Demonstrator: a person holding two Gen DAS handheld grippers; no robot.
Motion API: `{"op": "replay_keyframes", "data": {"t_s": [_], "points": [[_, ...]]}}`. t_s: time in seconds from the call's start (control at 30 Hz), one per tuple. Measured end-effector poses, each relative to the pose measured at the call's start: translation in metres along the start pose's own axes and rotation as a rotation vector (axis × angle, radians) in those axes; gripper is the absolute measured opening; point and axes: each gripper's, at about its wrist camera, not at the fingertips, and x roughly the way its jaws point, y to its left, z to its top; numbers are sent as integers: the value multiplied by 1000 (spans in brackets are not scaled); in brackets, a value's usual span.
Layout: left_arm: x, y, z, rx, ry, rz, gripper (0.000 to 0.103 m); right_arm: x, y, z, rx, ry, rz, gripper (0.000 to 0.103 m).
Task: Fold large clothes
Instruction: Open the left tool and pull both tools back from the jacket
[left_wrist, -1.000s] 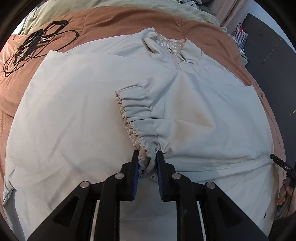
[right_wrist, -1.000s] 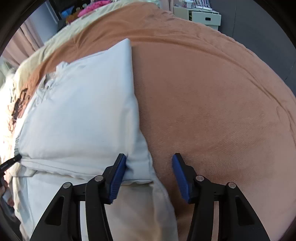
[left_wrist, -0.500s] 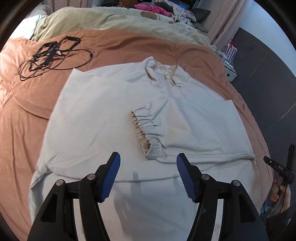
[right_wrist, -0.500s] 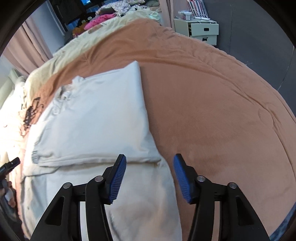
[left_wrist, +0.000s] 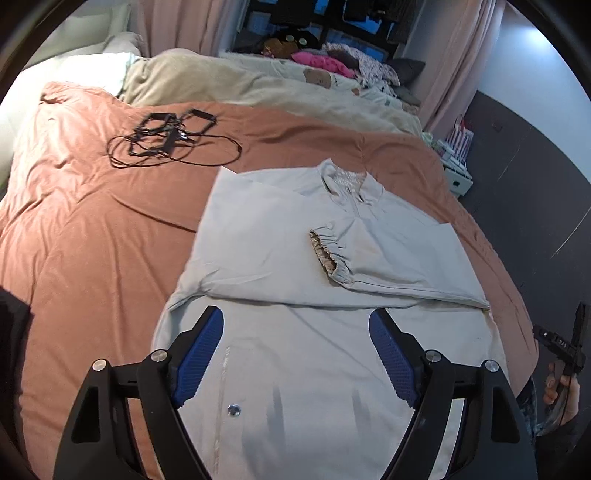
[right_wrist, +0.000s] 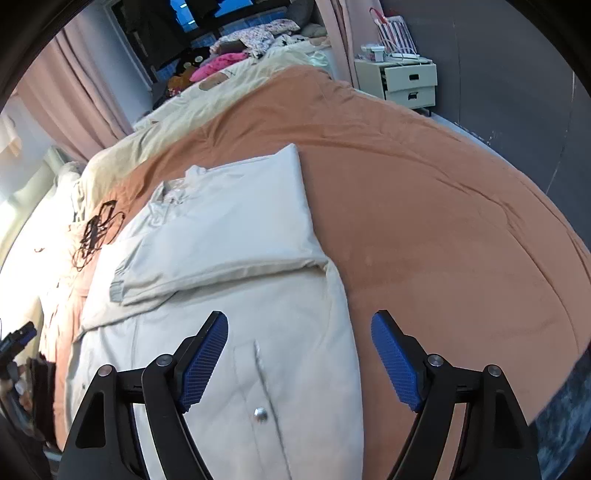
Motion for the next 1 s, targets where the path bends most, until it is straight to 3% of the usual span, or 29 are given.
{"op": "replay_keyframes", "data": {"t_s": [0.43, 0.67, 1.0], "points": [[-129, 38, -78, -27, -187, 101, 82, -92, 0, -65, -21, -121, -3, 80], [-167, 46, -122, -18, -202, 94, 82, -129, -6, -104, -25, -160, 24, 80], [-189, 57, -182, -66, -174, 52, 77, -145, -21, -159, 12, -152, 100, 80]]}}
